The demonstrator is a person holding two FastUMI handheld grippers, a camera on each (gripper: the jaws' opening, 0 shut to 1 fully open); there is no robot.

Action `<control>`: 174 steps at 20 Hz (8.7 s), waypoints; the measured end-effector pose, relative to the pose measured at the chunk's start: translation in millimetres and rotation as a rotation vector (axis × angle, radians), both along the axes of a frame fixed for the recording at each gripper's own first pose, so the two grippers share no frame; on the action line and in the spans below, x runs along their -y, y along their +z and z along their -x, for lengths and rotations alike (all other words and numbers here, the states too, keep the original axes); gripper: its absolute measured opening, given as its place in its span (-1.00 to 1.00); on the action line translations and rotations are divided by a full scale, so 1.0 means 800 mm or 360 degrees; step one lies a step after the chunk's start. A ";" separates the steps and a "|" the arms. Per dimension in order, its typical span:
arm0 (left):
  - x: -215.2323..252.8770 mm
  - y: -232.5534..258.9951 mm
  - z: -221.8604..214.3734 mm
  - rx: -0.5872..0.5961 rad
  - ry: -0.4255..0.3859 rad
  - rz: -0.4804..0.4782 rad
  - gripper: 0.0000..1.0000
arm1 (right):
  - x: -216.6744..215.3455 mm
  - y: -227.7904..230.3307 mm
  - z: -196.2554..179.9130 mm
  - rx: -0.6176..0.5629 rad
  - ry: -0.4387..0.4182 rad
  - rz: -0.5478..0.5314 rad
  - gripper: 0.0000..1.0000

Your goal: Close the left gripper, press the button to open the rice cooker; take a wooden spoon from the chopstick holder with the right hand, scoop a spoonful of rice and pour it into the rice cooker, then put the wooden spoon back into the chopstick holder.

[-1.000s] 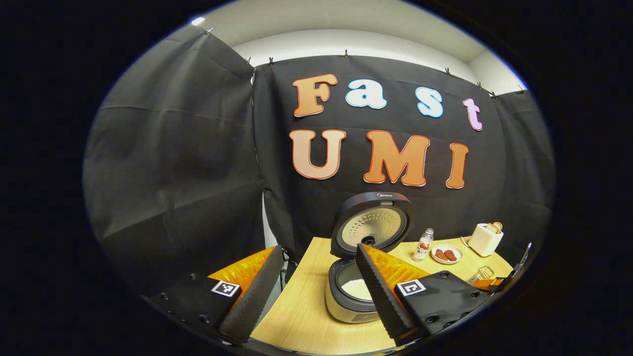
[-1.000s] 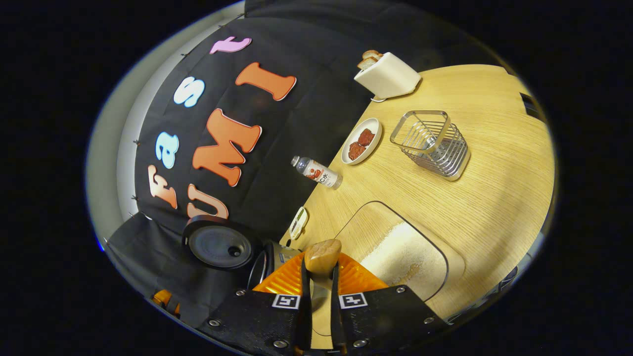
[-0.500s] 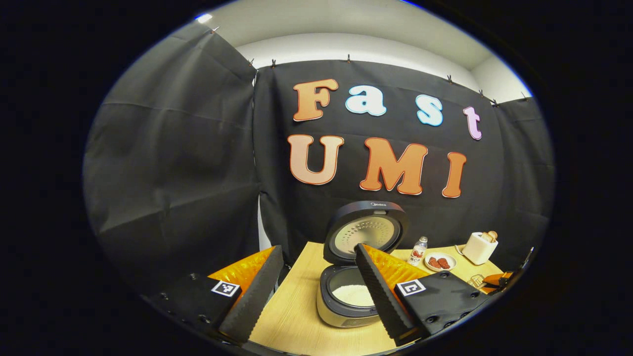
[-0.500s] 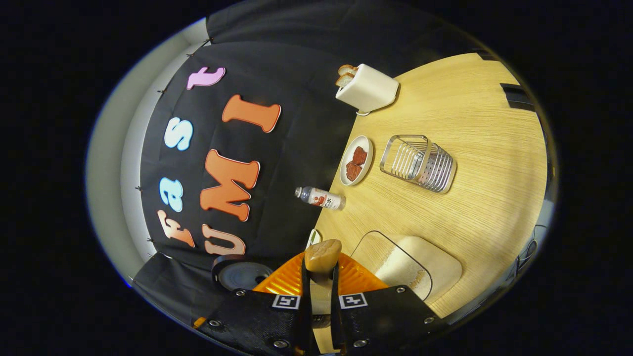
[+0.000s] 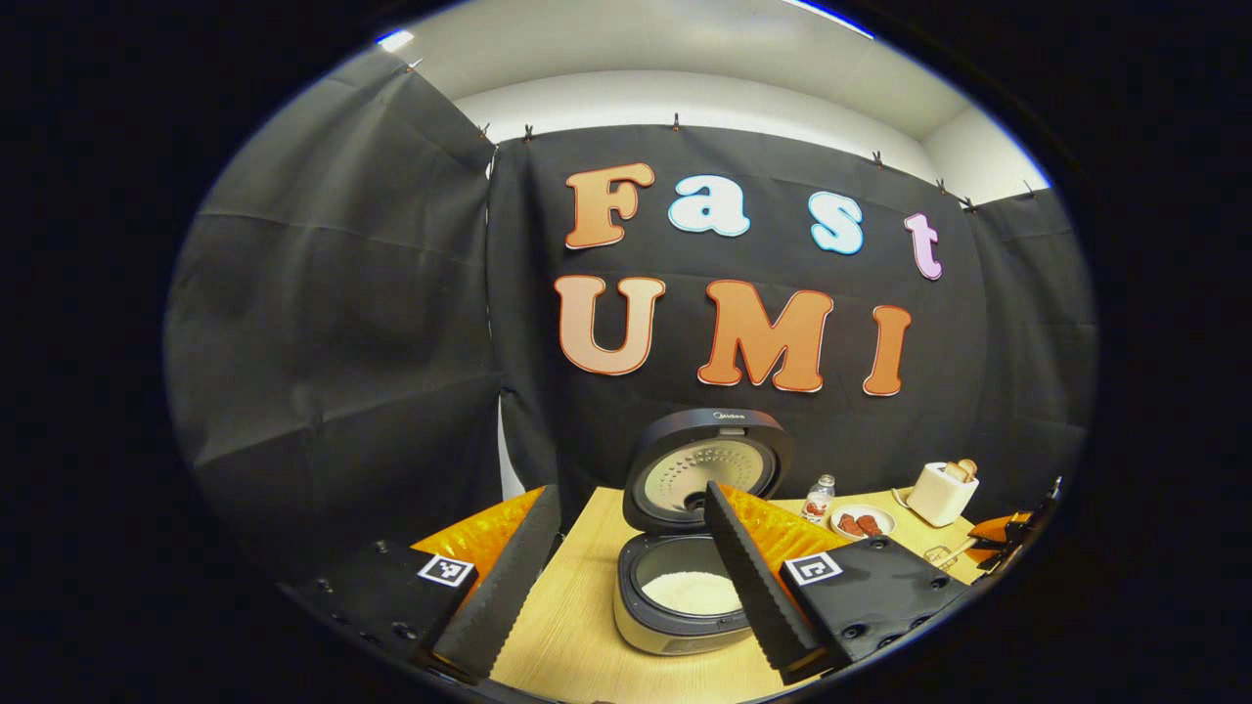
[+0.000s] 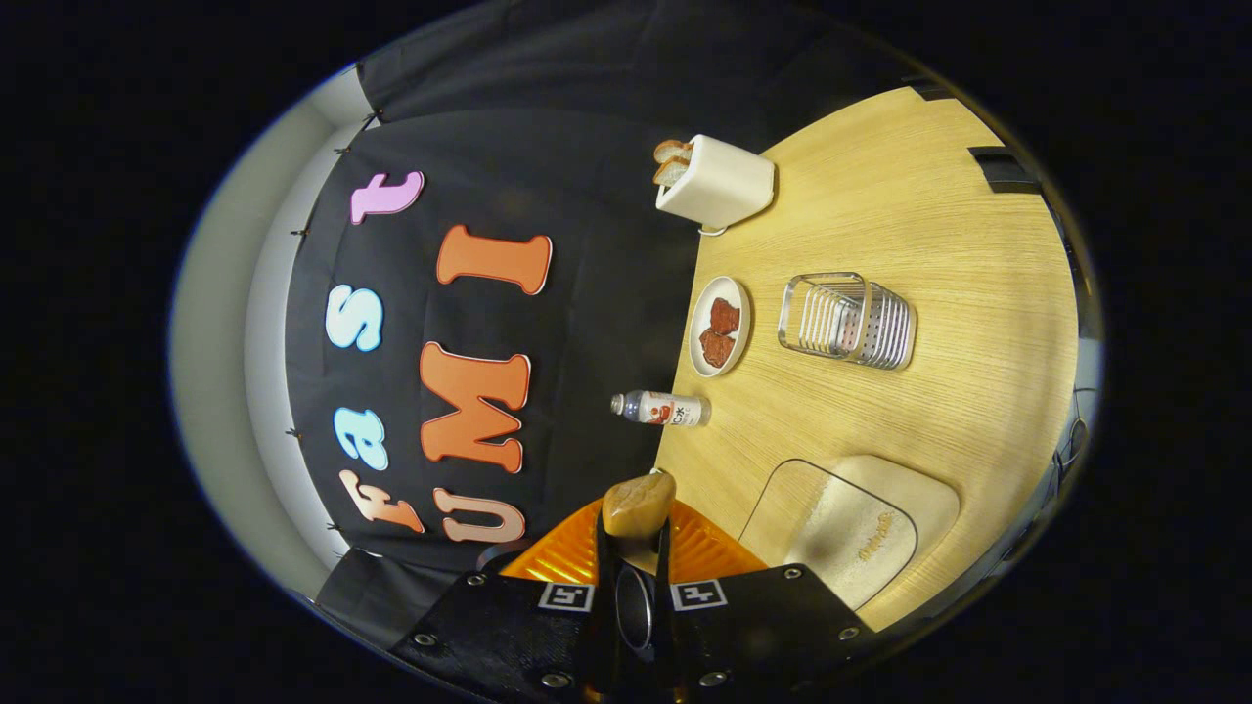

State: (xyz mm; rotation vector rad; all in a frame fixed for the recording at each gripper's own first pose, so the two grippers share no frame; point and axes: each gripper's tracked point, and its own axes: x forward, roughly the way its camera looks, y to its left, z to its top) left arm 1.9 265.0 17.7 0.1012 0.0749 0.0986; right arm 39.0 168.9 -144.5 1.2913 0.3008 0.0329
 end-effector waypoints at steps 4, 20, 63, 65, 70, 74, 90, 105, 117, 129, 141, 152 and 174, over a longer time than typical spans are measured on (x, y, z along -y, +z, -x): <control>0.000 0.006 -0.001 0.0016 -0.0003 -0.0006 0.94 | -0.014 0.038 -0.010 0.0029 0.0020 -0.0035 -0.81; -0.011 0.004 0.010 -0.0015 0.0005 0.0008 0.98 | -0.156 0.152 -0.085 0.0205 0.0251 0.0024 -0.81; -0.049 0.008 0.000 -0.0011 0.0051 0.0010 0.94 | -0.325 0.146 -0.113 0.0648 0.0501 0.1123 -0.72; -0.047 0.004 -0.002 -0.0024 0.0042 0.0005 0.98 | -0.329 0.142 -0.113 0.0658 0.0523 0.1182 -0.71; -0.047 0.003 -0.003 -0.0029 0.0043 0.0014 0.94 | -0.337 0.131 -0.112 0.0682 0.0563 0.1303 -0.72; -0.052 0.006 -0.003 -0.0021 0.0053 0.0013 0.94 | -0.341 0.130 -0.111 0.0723 0.0569 0.1430 -0.71; -0.062 0.002 -0.001 -0.0028 0.0087 0.0011 0.96 | -0.393 0.113 -0.076 0.1016 0.0829 0.1913 -0.72; -0.042 0.014 -0.004 0.0009 0.0075 0.0001 0.94 | -0.289 0.144 -0.085 0.0872 0.0673 0.1667 -0.72; -0.011 0.013 -0.027 0.0020 0.0061 0.0002 0.94 | -0.053 0.172 -0.093 0.0661 0.0225 0.1725 -0.72; 0.034 0.020 -0.041 0.0050 0.0059 0.0018 0.94 | 0.126 0.127 -0.081 0.0386 -0.0023 0.1716 -0.63; 0.053 0.026 -0.016 0.0051 0.0183 -0.0031 1.00 | 0.180 -0.018 -0.122 0.0124 0.0087 0.1633 -0.72; 0.080 0.025 -0.019 0.0053 0.0203 -0.0068 0.94 | 0.232 -0.078 -0.128 -0.0037 0.0089 0.1528 -0.30; 0.172 0.114 -0.253 0.0173 -0.0025 -0.0101 0.94 | 0.307 0.212 -0.012 0.0203 -0.0192 0.2066 0.89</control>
